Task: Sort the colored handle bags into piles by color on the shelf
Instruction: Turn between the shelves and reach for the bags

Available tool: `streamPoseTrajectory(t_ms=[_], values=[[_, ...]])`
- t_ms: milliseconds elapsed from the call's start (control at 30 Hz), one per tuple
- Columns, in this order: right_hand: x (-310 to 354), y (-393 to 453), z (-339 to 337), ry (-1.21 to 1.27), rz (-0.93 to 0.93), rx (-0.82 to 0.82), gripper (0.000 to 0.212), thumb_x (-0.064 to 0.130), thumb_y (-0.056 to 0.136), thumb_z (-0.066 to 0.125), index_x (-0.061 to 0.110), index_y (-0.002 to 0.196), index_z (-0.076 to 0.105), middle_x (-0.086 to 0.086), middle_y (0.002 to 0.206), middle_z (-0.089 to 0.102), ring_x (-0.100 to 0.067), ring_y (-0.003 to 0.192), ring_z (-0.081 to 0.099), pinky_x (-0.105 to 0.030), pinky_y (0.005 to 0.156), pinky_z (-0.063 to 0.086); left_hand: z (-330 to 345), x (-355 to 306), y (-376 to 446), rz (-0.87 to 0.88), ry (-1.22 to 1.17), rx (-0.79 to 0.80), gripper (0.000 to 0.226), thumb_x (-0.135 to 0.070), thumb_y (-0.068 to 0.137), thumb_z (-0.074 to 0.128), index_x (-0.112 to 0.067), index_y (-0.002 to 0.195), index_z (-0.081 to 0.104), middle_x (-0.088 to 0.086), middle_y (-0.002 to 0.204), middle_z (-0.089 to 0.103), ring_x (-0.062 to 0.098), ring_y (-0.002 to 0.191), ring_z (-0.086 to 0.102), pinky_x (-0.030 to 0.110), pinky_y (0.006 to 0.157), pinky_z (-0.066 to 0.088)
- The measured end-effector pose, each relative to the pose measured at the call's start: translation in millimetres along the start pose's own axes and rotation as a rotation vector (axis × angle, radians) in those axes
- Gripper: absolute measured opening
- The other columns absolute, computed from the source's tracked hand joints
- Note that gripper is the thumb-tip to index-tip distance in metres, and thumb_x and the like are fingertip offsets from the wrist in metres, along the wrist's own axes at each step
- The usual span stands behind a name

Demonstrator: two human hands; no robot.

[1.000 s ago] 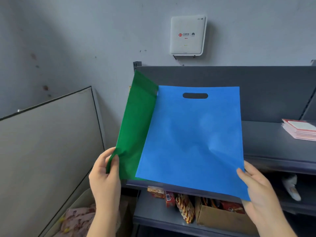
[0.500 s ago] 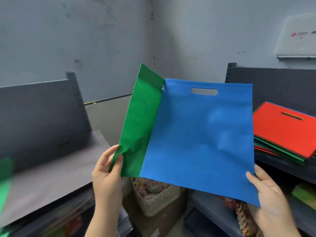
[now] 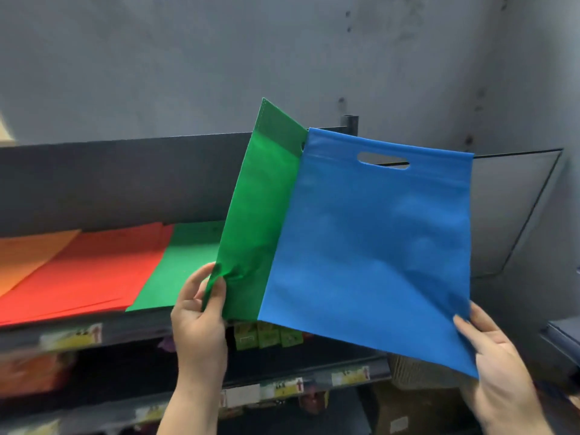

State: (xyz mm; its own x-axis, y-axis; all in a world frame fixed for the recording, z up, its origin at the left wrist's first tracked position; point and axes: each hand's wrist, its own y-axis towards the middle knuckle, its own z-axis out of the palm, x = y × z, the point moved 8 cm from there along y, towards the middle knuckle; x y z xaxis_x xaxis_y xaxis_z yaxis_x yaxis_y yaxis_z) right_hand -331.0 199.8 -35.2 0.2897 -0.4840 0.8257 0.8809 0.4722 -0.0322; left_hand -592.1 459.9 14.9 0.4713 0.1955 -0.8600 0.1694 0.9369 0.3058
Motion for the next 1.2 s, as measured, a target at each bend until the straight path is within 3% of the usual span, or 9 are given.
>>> streamPoseTrajectory(t_ms=[200,367,467,667,800,900,967,1067,1200], values=[[-39,-3,92,-0.005,0.03,0.117,0.048,0.001,0.096,0.042,0.026,0.078,0.078,0.002,0.086,0.075,-0.013,0.074,0.072,-0.031,0.061,0.059,-64,-14,52,-0.012,-0.01,-0.051,0.029,-0.001,0.094,0.05,-0.025,0.098,0.065,0.002,0.099,0.072,0.013,0.086,0.069,0.022,0.078,0.056],[-61,-4,159,0.045,0.018,0.161,0.053,-0.001,0.097,0.038,0.026,0.078,0.079,0.003,0.089,0.075,-0.012,0.076,0.072,-0.025,0.06,0.059,-97,-11,101,-0.027,0.079,-0.063,0.03,0.003,0.096,0.047,-0.024,0.102,0.061,0.002,0.102,0.068,0.02,0.087,0.065,0.035,0.079,0.052],[-76,-3,190,0.08,0.023,0.164,0.05,-0.001,0.097,0.036,0.021,0.081,0.078,0.0,0.091,0.075,-0.014,0.078,0.072,-0.024,0.06,0.058,-111,1,129,-0.082,0.133,-0.056,0.03,0.003,0.095,0.049,-0.025,0.101,0.06,-0.003,0.098,0.07,0.019,0.085,0.065,0.035,0.076,0.052],[-102,1,225,0.069,0.018,0.163,0.034,-0.001,0.098,0.036,0.016,0.104,0.063,0.002,0.09,0.075,-0.012,0.077,0.072,-0.021,0.06,0.057,-128,24,158,-0.196,0.378,0.015,0.023,-0.002,0.096,0.048,-0.013,0.115,0.052,0.007,0.122,0.058,0.015,0.106,0.055,0.027,0.086,0.042],[-115,5,245,0.04,0.043,0.212,0.033,-0.002,0.098,0.036,0.016,0.102,0.064,0.002,0.088,0.075,-0.011,0.076,0.072,-0.02,0.061,0.057,-133,10,155,-0.308,0.495,0.131,0.029,-0.02,0.1,0.044,-0.022,0.129,0.045,0.002,0.129,0.052,0.022,0.113,0.052,0.042,0.098,0.045],[-127,8,269,0.019,0.073,0.282,0.035,-0.003,0.097,0.037,0.017,0.1,0.066,0.002,0.089,0.075,-0.011,0.078,0.072,-0.021,0.064,0.057,-146,-31,140,-0.224,0.428,0.111,0.022,-0.045,0.099,0.034,-0.039,0.115,0.048,-0.013,0.118,0.058,0.002,0.102,0.06,0.032,0.087,0.04],[-142,6,292,-0.005,0.103,0.357,0.042,-0.004,0.097,0.037,0.018,0.092,0.073,0.003,0.089,0.075,-0.011,0.079,0.072,-0.021,0.064,0.057,-164,-54,126,-0.179,0.356,0.077,0.05,-0.068,0.082,0.024,-0.044,0.115,0.053,-0.021,0.111,0.065,-0.009,0.092,0.063,0.031,0.088,0.039],[-166,-7,328,-0.012,0.149,0.469,0.049,-0.006,0.095,0.039,0.021,0.083,0.077,0.003,0.088,0.075,-0.01,0.078,0.071,-0.02,0.064,0.057,-198,-79,110,-0.112,0.239,0.014,0.074,-0.077,0.075,0.028,-0.032,0.127,0.056,-0.011,0.119,0.066,0.008,0.108,0.063,0.039,0.098,0.042],[-199,-35,368,-0.02,0.235,0.589,0.037,-0.006,0.095,0.039,0.018,0.101,0.067,0.002,0.093,0.075,-0.011,0.08,0.071,-0.022,0.064,0.057,-253,-108,91,-0.073,0.172,-0.126,0.069,-0.071,0.076,0.051,-0.025,0.127,0.059,-0.002,0.125,0.064,0.017,0.117,0.059,0.039,0.099,0.046]])
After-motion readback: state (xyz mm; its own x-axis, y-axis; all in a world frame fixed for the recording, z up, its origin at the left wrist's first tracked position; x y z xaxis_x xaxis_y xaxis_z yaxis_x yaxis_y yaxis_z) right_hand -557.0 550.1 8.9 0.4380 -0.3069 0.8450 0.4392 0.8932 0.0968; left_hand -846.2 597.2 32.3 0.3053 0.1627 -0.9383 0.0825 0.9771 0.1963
